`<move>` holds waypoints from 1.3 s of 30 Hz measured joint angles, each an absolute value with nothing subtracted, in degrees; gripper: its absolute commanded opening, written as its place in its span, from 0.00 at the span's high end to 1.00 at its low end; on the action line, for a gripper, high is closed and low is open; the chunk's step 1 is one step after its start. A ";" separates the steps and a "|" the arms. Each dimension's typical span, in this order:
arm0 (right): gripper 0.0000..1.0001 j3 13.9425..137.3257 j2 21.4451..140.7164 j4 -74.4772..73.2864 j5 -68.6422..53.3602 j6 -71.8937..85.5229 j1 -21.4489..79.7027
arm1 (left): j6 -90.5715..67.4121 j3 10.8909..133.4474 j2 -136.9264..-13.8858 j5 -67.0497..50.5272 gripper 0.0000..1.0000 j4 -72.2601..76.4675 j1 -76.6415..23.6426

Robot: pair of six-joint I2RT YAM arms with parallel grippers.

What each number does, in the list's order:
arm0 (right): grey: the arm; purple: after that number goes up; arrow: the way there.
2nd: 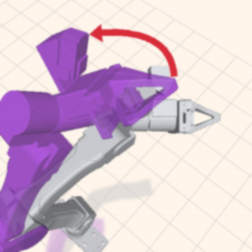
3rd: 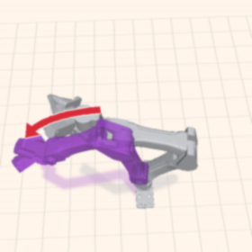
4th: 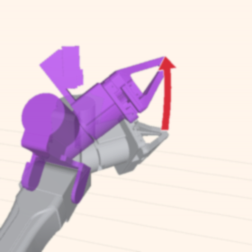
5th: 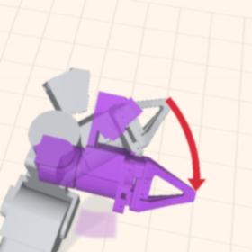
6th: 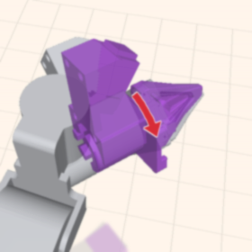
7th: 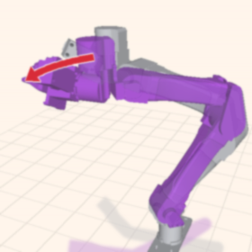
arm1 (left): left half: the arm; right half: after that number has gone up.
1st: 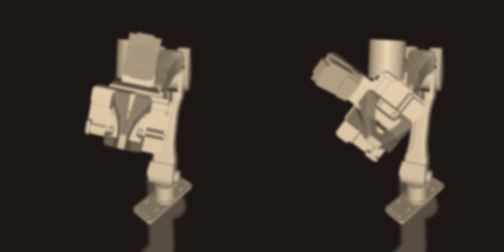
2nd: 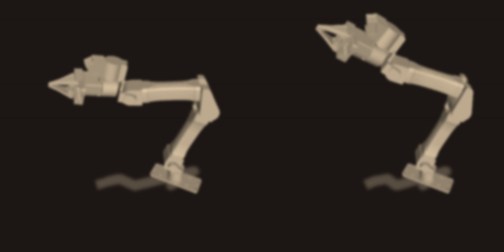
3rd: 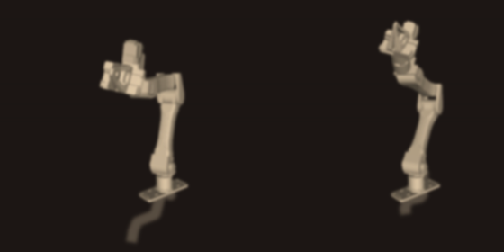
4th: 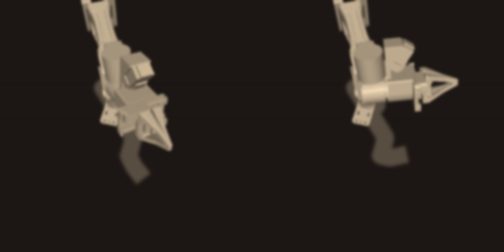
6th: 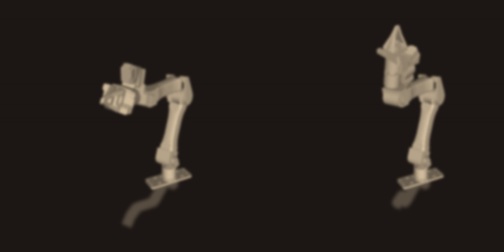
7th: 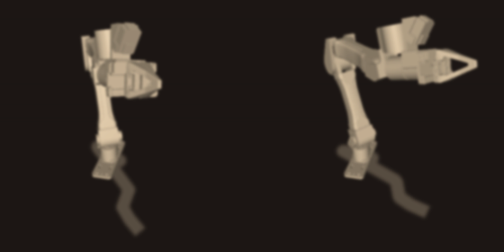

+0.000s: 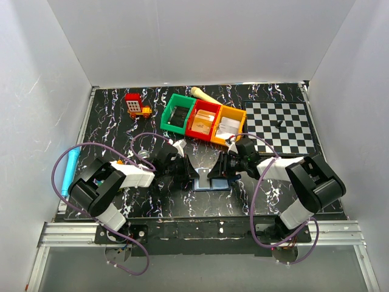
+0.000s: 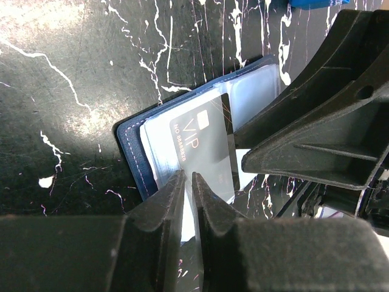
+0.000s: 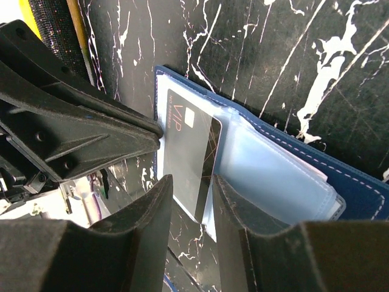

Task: Take the credit cards out of the card holder
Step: Remove the credit card from the card holder.

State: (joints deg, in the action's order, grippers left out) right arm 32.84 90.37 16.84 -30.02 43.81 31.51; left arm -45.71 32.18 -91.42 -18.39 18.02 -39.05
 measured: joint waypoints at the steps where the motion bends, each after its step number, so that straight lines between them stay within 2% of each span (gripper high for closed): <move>1: 0.60 32.62 90.50 17.17 -30.22 44.03 31.51 | -45.74 32.14 -91.42 -18.39 0.90 18.04 -39.05; 22: 0.62 27.90 92.05 27.44 -34.04 48.80 30.76 | -46.37 31.81 -91.44 -17.82 1.00 18.13 -39.05; 39: 0.62 26.02 93.73 33.28 -36.69 51.31 29.21 | -46.57 31.83 -91.61 -17.85 1.00 18.31 -39.05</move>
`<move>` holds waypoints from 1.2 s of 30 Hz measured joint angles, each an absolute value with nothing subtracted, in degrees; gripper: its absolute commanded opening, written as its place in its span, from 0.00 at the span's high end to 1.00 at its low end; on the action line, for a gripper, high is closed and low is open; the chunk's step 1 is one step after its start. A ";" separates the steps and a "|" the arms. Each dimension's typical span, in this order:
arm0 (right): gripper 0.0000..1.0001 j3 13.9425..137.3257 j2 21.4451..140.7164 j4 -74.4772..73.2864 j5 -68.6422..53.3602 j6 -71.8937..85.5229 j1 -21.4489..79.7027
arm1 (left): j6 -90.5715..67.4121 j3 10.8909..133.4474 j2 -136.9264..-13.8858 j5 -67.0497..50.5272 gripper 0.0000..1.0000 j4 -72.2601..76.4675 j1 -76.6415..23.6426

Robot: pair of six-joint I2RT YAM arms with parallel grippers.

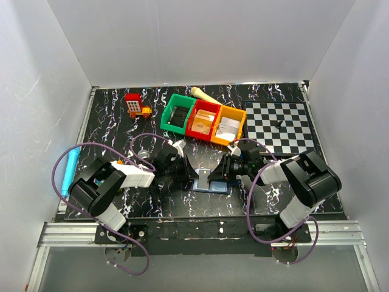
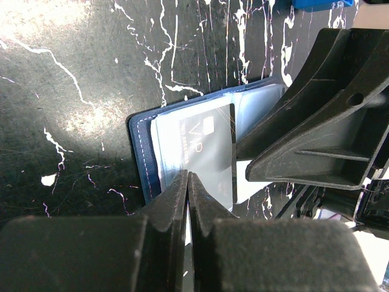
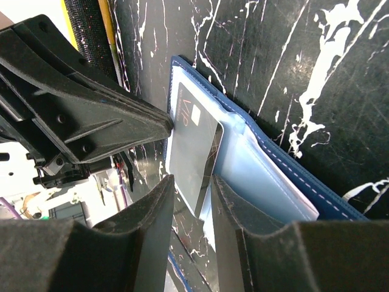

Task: Take the credit cards out of the card holder
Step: Remove the credit card from the card holder.

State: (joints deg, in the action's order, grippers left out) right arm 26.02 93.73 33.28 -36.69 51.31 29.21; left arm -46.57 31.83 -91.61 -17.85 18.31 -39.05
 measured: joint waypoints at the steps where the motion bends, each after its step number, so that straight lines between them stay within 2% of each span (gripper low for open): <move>1: 0.62 26.02 93.89 33.30 -36.82 51.33 29.21 | -46.59 31.83 -91.61 -17.85 1.00 18.31 -39.05; 36: 0.61 26.20 98.00 40.10 -40.62 55.70 28.88 | -46.74 31.35 -91.98 -18.24 1.00 19.77 -39.00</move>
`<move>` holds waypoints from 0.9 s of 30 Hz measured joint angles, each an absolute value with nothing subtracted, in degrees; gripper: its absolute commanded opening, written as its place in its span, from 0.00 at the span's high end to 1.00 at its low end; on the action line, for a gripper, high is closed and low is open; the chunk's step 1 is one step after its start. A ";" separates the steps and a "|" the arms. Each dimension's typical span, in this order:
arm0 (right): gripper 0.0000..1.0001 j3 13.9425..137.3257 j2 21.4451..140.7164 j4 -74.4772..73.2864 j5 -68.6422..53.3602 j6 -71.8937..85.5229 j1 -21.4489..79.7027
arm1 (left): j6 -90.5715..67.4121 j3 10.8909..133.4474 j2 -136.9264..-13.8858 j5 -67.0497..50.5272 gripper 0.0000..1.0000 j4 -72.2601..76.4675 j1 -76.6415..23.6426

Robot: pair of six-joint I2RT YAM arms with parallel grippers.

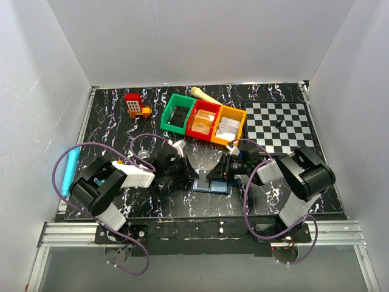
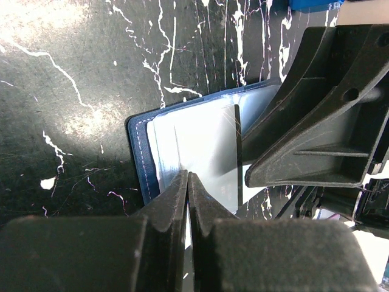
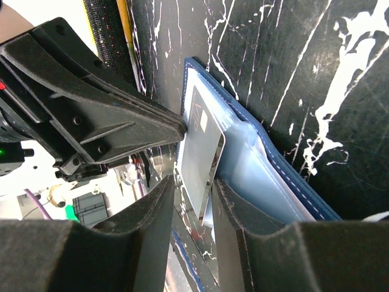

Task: Take the credit cards out of the card holder
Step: Remove the credit card from the card holder.

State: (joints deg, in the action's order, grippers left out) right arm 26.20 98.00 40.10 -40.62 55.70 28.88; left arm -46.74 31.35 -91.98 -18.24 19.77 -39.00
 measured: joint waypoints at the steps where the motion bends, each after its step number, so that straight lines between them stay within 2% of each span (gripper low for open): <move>1: 0.61 26.22 98.08 40.10 -40.84 55.75 28.91 | -46.72 31.35 -92.05 -18.28 1.00 19.92 -39.00; 27: 0.63 27.99 100.95 42.63 -41.78 58.17 30.20 | -46.70 31.35 -92.47 -18.92 0.98 20.95 -39.13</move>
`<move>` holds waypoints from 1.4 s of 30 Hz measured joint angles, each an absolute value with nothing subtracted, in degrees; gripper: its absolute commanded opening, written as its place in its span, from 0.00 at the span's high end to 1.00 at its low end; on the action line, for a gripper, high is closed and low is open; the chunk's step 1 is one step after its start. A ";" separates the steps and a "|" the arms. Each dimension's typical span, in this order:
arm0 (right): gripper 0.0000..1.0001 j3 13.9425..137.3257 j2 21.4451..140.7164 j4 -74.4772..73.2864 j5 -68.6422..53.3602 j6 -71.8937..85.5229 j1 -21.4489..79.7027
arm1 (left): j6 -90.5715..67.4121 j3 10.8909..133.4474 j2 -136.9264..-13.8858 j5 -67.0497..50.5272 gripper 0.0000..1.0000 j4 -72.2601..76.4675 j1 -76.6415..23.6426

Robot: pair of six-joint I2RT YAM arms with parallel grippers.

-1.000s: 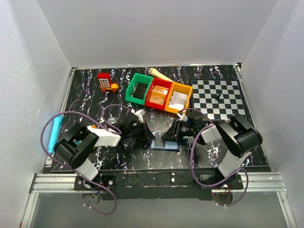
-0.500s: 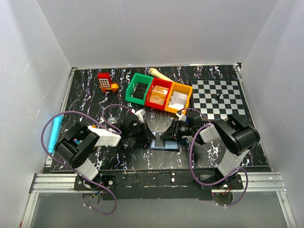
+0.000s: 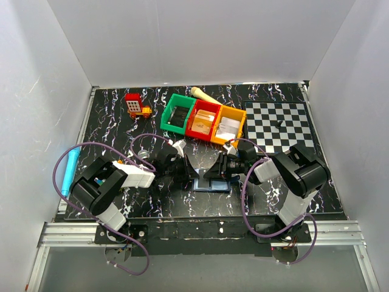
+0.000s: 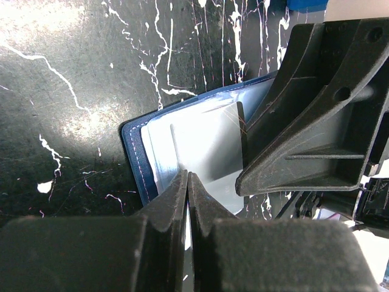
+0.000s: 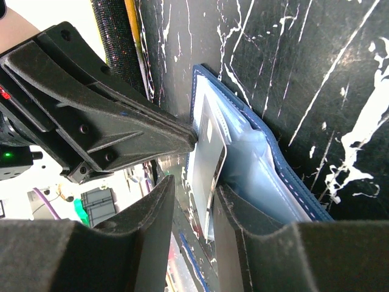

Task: Take the credit cards out of the card holder
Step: Remove the credit card from the card holder.

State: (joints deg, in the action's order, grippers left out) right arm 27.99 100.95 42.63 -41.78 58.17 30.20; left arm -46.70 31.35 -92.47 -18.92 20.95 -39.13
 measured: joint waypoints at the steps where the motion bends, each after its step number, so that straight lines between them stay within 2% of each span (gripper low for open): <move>1: 0.63 27.99 100.95 42.63 -41.78 58.17 30.20 | -46.70 31.33 -92.47 -18.90 0.92 20.95 -39.13; 3: 0.63 27.99 100.92 42.63 -41.78 58.17 30.20 | -46.76 31.29 -92.44 -18.81 0.80 20.95 -39.13; 4: 0.63 27.99 100.92 42.63 -41.78 58.17 30.20 | -47.13 31.24 -92.42 -18.72 0.78 21.10 -39.13; 7: 0.63 27.97 100.82 42.61 -41.80 58.15 30.24 | -47.46 31.22 -92.01 -18.68 0.73 21.23 -39.40; 10: 0.64 27.97 100.64 42.59 -41.82 58.13 30.28 | -47.64 31.22 -91.72 -18.61 0.73 21.23 -39.57; 16: 0.64 27.83 99.79 42.15 -41.87 57.80 30.39 | -47.77 30.76 -91.18 -18.02 0.78 20.99 -39.62; 25: 0.65 27.20 98.39 41.67 -42.17 56.99 30.17 | -48.25 30.00 -90.19 -16.91 0.79 20.32 -39.88; 42: 0.68 26.33 96.36 39.48 -42.22 55.66 29.15 | -48.47 30.00 -90.21 -16.29 0.97 18.87 -39.88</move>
State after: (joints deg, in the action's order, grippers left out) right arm 26.33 96.36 39.48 -42.22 55.66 29.15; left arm -48.47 30.00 -90.21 -16.29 18.87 -39.88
